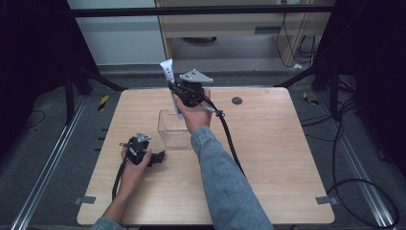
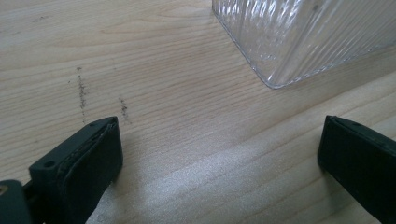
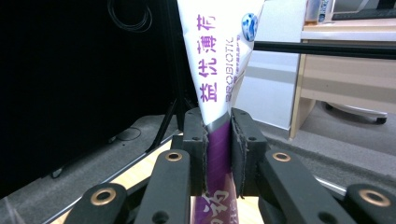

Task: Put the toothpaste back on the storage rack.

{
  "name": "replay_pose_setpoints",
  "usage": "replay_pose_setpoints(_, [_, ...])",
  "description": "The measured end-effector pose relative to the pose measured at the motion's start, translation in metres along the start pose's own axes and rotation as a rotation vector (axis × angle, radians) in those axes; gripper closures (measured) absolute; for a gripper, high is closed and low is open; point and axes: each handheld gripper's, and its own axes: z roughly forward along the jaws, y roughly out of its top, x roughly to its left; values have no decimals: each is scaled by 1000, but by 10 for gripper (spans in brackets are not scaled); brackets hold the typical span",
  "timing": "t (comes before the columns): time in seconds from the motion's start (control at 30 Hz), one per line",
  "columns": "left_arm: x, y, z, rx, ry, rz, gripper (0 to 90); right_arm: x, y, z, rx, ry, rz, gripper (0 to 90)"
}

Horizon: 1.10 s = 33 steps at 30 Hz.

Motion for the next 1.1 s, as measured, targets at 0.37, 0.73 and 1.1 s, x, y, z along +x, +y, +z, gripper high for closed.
replay_pose_setpoints(0.37, [0,0,0,0,-1,-1,0,8,-12,12,-3,22,-6,778])
replay_pose_setpoints(0.73, [0,0,0,0,0,0,0,13,-31,15,5,3,10,777])
replay_pose_setpoints(1.1, [0,0,0,1,0,-1,0,14,-39,15,12,8,17,776])
